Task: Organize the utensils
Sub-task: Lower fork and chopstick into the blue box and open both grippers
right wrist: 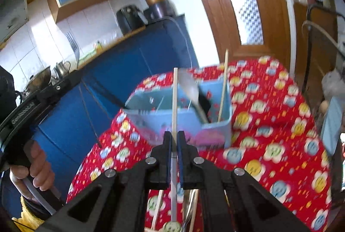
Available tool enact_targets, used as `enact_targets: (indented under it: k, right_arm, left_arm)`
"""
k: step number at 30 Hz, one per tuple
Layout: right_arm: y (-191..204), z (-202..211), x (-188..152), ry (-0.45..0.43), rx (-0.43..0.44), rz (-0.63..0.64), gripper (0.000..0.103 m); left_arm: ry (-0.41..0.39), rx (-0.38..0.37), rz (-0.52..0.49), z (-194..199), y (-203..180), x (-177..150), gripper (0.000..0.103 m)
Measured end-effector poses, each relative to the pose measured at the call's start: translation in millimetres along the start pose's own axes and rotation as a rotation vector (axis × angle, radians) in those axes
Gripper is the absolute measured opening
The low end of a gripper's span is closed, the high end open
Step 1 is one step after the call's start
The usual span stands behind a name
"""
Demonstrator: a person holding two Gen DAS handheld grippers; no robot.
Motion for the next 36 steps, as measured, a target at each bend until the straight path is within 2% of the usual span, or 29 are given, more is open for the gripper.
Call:
enact_targets:
  k: [4,11,20,28,33,36]
  right_arm:
    - [-2,1,23,-0.071,-0.029,0.015,0.006]
    - [-9,5,60,-0.191,-0.088,0.062,0.007]
    - [-18,-6,94,-0.323,-0.117,0.101,0.007]
    - [-27,-23,102,-0.359,-0.125,0.136,0.007]
    - [-32,-33,98,-0.325,-0.107,0.134,0.008]
    - [-32,-33,96,-0.318,-0.106,0.133,0.013]
  left_arm:
    - [-0.023,-0.005,-0.017,-13,-6,17,0.003]
    - [-0.086,0.051,-0.029,-34,2,42,0.003]
    - [-0.087,0.09,-0.043,-71,4,37,0.003]
    - [-0.058,0.106,-0.035,-88,9,28,0.004]
    - [-0.053,0.096,-0.03,-87,8,26,0.006]
    - [-0.048,0.093,-0.029,-85,6,25,0.009]
Point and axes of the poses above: each gripper's, at about its wrist camera, not at the fingertips, and z roughly against the way its jaws point, y to its left, x to its top, the point moved 10 cm from there along -z, roughly the way its jaws point, and after that the axes turned 13 degrees about y, right-handed, at the moved point
